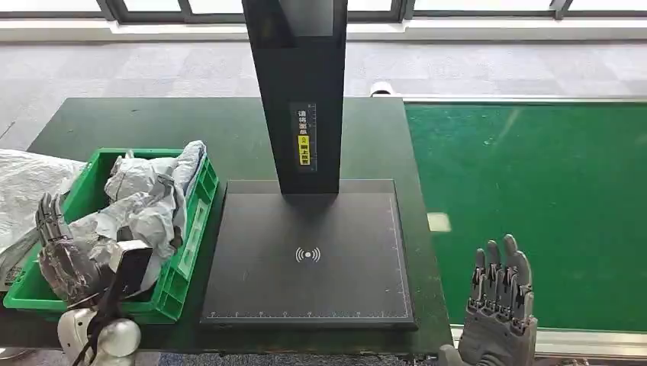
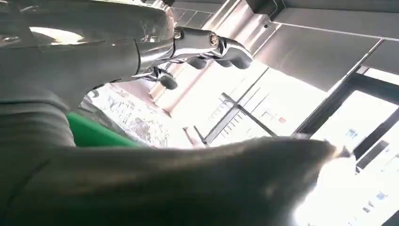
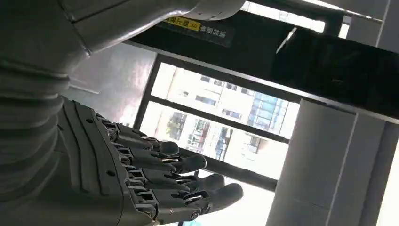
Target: Moved the parcel from conveyor to table for the left to box.
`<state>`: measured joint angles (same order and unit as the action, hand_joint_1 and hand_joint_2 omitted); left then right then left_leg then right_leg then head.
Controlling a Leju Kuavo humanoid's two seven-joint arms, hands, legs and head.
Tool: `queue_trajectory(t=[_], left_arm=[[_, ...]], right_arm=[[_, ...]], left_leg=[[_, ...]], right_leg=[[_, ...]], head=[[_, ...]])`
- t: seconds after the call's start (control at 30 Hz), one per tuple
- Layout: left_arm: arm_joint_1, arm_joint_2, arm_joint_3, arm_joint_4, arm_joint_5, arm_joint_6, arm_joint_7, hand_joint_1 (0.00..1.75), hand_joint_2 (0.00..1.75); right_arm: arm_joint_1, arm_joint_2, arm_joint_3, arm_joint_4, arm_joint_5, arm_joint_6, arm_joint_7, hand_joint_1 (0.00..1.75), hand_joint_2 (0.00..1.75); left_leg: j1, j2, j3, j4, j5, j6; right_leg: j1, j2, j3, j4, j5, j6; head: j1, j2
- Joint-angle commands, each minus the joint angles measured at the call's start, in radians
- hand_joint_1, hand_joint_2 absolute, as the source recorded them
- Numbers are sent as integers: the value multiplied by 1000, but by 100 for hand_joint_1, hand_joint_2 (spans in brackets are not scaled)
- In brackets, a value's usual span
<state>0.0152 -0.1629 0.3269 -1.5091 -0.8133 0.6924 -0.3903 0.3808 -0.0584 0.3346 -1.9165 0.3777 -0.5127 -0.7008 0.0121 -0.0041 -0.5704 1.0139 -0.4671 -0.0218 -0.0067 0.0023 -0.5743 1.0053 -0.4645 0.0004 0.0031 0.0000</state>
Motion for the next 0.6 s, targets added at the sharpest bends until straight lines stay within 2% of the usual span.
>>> queue_trajectory(t=[0.03,0.1,0.2,0.23,0.3,0.37,0.4,0.47,0.5,0.57,0.6], left_arm=[[64,-28,-36,-59,9,4,5,0,0],[73,-31,-37,-66,9,6,5,0,0],[109,-82,-28,-172,207,6,-180,0,0],[125,-77,-58,-196,279,3,-225,0,0],[125,-77,-58,-196,279,3,-225,0,0],[153,-71,-121,-252,390,-25,-283,0,0],[170,-54,-169,-297,487,-87,-308,0,0],[201,14,-308,-404,704,-312,-308,0,0],[205,15,-320,-412,721,-359,-308,0,0],[200,13,-350,-427,843,-849,-308,0,0],[192,0,-356,-431,834,-913,-308,0,0]], right_arm=[[17,-20,-3,4,-2,12,3,0,175],[15,-22,-3,3,-5,12,3,0,175],[8,-14,-13,6,-3,-2,3,0,175],[10,-6,-21,6,0,-12,3,0,175],[10,-6,-21,6,0,-12,3,0,175],[21,0,-28,0,6,-31,3,0,175],[26,-1,-27,-1,6,-39,3,0,175],[36,-12,-23,-5,1,-61,3,0,175],[37,-18,-20,-6,-3,-66,3,0,175],[21,-42,-11,-7,-40,-76,3,0,175],[11,-45,-15,-4,-58,-69,3,0,175]], left_leg=[[-1,1,1,-1,0,1],[-1,1,1,-1,-1,1],[0,0,0,-1,-1,1],[0,1,0,-1,-1,2],[0,1,0,0,-1,1],[-1,0,-1,-1,-1,1],[0,0,-1,0,-1,1],[0,-1,-2,1,-1,1],[0,-1,-3,1,-1,1],[0,-1,-2,1,-1,1],[0,-1,-2,0,-1,1]], right_leg=[[0,1,0,-1,0,0],[0,1,0,-1,0,0],[0,0,0,-1,0,0],[0,1,0,-2,0,1],[0,1,-1,0,0,0],[-1,0,-1,-1,0,0],[0,0,-1,-1,-1,0],[0,-1,-1,0,-1,0],[0,-2,-2,0,-1,1],[0,-1,-2,0,-1,0],[0,-2,-1,-1,-1,1]], head=[[0,0],[0,0],[0,0],[0,0],[0,0],[0,0],[0,0],[0,0],[0,0],[0,0],[0,0]])
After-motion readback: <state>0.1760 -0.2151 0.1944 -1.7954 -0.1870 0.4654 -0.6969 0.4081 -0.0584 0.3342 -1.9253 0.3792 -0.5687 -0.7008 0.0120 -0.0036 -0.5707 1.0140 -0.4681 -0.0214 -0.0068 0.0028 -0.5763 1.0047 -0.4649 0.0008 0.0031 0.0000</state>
